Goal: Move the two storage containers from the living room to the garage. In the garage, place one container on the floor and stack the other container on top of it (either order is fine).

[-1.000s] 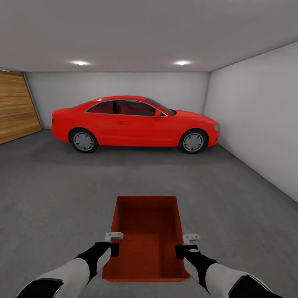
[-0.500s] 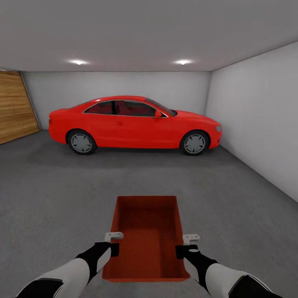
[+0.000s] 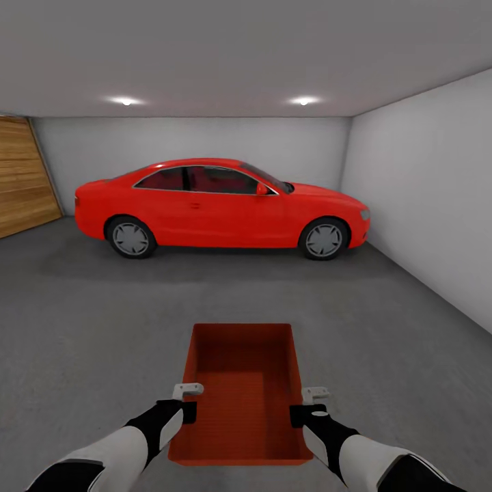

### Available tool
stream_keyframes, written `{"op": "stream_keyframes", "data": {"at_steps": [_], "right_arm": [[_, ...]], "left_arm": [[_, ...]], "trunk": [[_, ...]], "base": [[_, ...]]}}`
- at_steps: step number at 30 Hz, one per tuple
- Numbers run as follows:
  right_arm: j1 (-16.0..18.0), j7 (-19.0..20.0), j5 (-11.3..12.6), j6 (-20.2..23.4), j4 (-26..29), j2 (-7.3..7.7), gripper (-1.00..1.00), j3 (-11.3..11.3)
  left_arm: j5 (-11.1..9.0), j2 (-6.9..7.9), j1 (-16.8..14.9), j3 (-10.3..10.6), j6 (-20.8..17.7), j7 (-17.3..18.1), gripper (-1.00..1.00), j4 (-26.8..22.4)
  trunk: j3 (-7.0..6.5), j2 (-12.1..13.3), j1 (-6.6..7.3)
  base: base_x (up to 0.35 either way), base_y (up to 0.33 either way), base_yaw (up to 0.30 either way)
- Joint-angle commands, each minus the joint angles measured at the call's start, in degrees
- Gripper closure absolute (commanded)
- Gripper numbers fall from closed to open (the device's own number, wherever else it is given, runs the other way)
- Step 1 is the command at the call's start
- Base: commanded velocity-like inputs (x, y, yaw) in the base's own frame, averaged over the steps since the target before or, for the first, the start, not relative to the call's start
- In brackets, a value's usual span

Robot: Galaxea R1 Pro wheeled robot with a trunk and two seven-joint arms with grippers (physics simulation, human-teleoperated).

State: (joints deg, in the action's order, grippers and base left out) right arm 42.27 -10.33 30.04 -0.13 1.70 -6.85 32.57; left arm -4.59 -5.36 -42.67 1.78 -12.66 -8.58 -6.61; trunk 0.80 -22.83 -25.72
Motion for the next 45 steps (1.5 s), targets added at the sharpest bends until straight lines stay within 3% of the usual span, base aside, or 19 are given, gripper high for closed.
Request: {"op": "stream_keyframes", "data": {"at_steps": [1, 26, 45], "right_arm": [[0.01, 0.14, 1.34, 0.04, -0.12, -0.24, 1.0, 1.0], [0.01, 0.14, 1.34, 0.04, -0.12, -0.09, 1.0, 0.93], [0.01, 0.14, 1.34, 0.18, -0.12, -0.28, 1.0, 1.0]], "left_arm": [[0.46, -0.02, -0.04, -0.47, -0.08, -0.38, 1.0, -0.33], [0.46, -0.07, -0.04, -0.49, -0.08, -0.38, 1.0, -0.33], [0.46, -0.09, -0.04, -0.48, -0.08, -0.38, 1.0, -0.33]], "trunk": [[0.08, -0.09, -0.06], [0.08, -0.09, -0.06], [0.08, -0.09, -0.06]], "base": [[0.32, 0.0, 0.0], [0.32, 0.0, 0.0], [0.32, 0.0, -0.277]]}}
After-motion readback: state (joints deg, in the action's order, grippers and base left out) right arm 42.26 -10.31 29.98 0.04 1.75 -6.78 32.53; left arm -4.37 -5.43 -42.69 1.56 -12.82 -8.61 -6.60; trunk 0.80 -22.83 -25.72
